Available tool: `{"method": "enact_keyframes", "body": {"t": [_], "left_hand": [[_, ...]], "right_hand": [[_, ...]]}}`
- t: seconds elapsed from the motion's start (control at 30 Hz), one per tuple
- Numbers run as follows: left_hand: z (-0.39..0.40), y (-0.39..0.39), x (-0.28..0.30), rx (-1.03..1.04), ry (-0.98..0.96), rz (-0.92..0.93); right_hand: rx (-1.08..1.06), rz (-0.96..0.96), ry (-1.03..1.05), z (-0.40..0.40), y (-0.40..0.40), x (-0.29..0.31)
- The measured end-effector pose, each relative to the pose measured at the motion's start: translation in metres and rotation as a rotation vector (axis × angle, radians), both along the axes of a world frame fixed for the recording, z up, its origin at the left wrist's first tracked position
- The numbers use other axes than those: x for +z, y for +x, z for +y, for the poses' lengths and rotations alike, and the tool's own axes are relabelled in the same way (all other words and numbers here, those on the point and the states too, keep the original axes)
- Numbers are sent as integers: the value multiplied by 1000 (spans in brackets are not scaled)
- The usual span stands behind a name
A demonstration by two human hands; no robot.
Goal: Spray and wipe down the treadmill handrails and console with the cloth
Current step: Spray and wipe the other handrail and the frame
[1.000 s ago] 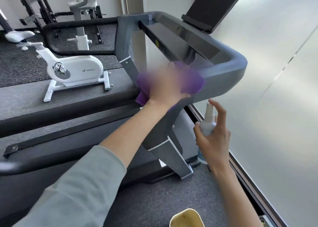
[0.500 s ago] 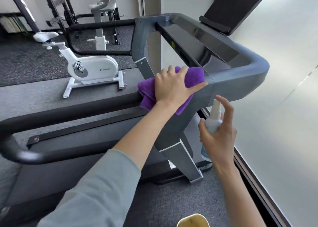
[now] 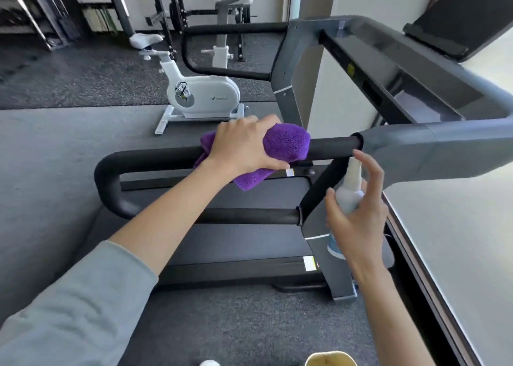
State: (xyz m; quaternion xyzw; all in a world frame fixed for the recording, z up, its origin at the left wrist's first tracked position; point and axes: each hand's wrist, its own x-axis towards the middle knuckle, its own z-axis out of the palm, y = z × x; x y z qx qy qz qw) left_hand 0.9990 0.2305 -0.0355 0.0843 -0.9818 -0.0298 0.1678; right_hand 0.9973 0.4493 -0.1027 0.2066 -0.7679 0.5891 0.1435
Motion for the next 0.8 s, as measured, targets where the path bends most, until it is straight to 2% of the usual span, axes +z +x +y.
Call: {"method": "enact_keyframes", "body": {"t": [0.5, 0.63, 0.8], "left_hand": [[-138, 127, -15, 213, 36, 188], [-160, 152, -37, 291, 237, 339], [-163, 164, -79, 446, 555, 647]], "right_hand": [[154, 29, 33, -83, 42, -4], [151, 16, 35, -103, 52, -5], [170, 22, 79, -122, 66, -8]]}}
